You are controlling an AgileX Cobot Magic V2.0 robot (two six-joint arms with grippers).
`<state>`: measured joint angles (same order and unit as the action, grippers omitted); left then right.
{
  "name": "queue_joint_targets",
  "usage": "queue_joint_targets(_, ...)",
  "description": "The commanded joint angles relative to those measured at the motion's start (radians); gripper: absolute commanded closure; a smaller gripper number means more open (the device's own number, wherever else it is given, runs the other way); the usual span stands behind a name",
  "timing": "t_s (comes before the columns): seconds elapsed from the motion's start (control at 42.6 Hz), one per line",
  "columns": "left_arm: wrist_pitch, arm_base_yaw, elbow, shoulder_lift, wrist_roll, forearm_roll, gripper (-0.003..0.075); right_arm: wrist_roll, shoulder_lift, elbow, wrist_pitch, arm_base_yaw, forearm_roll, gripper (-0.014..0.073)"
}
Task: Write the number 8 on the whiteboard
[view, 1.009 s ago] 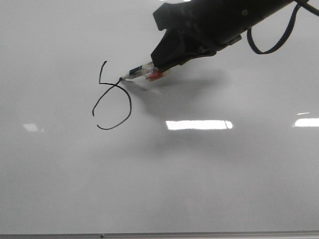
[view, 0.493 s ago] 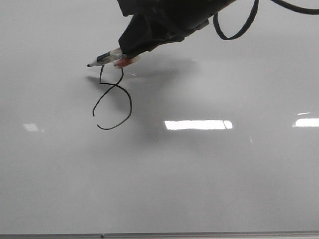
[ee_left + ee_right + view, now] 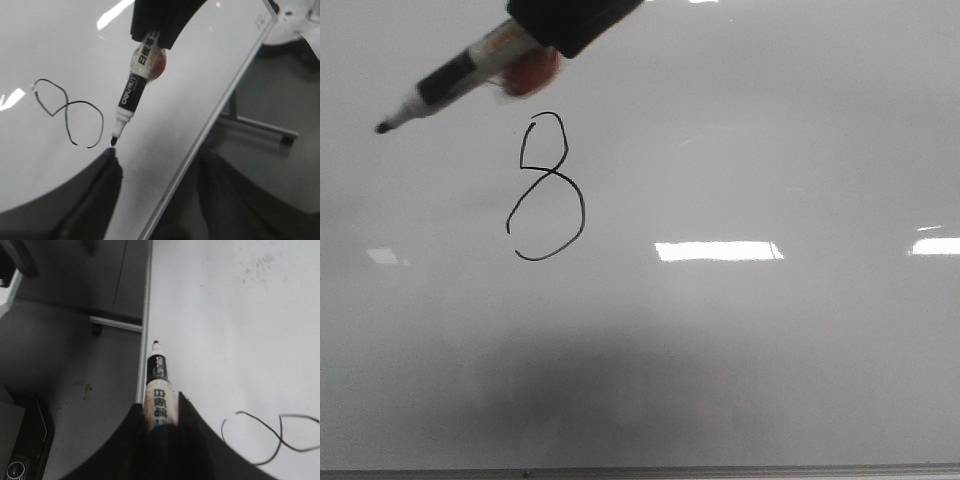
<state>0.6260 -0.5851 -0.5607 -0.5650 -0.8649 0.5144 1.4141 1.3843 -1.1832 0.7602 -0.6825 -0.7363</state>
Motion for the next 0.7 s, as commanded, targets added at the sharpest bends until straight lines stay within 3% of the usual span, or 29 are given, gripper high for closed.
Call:
queue_joint_targets(0.0, 0.023, -0.015, -0.104, -0.097, -0.057, 0.022, 0.0228, 0.021, -0.040, -0.043, -0.017, -0.065, 0.013, 0.0652)
queue_joint_targets(0.188, 0.042, -0.075, -0.160, -0.180, -0.065, -0.048, 0.0321, 0.021, -0.040, -0.048, -0.031, -0.170, 0.019, 0.0652)
queue_joint_targets(0.422, 0.038, -0.138, -0.160, -0.220, -0.067, -0.065, 0.0439, 0.021, -0.040, -0.048, -0.076, -0.193, 0.018, 0.0652)
queue_joint_targets(0.68, 0.028, -0.140, -0.160, -0.216, -0.067, -0.109, 0.0661, 0.021, -0.038, -0.048, -0.062, -0.193, 0.044, 0.0652)
